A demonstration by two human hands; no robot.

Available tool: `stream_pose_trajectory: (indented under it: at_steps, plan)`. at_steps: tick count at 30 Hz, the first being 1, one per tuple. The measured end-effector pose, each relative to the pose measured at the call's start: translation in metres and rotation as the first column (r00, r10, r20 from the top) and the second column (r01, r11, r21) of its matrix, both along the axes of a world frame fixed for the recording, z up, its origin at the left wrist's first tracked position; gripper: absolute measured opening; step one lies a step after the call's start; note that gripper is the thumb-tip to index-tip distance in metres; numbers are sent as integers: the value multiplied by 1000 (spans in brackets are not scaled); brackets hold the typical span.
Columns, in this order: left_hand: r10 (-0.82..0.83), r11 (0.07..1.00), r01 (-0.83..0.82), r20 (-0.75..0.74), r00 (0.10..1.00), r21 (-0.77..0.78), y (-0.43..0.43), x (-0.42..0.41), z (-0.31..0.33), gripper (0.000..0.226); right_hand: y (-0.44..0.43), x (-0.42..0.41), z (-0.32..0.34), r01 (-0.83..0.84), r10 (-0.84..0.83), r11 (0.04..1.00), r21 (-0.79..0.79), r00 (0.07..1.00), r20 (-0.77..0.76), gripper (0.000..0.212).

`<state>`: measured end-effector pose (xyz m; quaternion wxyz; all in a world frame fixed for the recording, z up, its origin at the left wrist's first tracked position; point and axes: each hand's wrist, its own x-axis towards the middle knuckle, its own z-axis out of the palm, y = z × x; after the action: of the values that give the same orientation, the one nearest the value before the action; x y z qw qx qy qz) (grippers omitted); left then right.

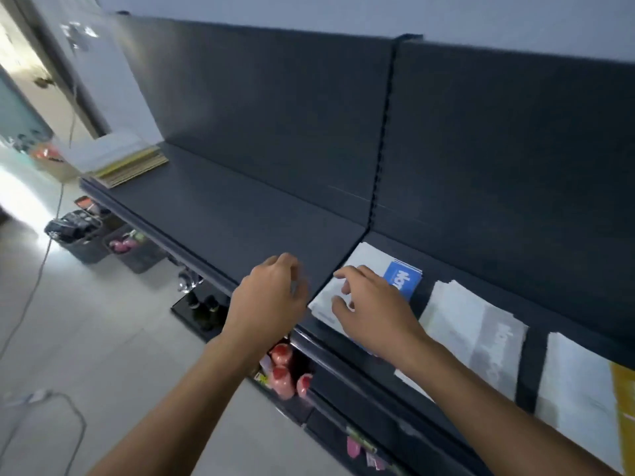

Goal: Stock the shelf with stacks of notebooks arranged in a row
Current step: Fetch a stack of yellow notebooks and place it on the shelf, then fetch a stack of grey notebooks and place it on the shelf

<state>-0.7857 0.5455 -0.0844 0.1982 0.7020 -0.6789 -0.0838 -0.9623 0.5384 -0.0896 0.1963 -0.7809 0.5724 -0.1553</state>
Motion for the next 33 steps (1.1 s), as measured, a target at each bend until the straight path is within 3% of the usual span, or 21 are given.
stream_pose_trajectory:
  at_steps: [4,13,22,33]
  plan:
    - [83,996,-83,-17,996,-14,-6,93,-5,28,-18,95,3,-88,88,996,-1,996,-4,38]
    - [181,983,-181,-26,983,0,-18,253,-9,25,-55,254,10,-206,207,978,-21,978,16,38]
    - [280,959,-282,-78,957,-10,-61,347,-2,22,-115,359,14,-302,302,953,-13,953,-34,39]
    - [301,954,-301,-40,953,10,-154,467,-2,24,-215,487,2,-320,320,947,-5,947,-3,35]
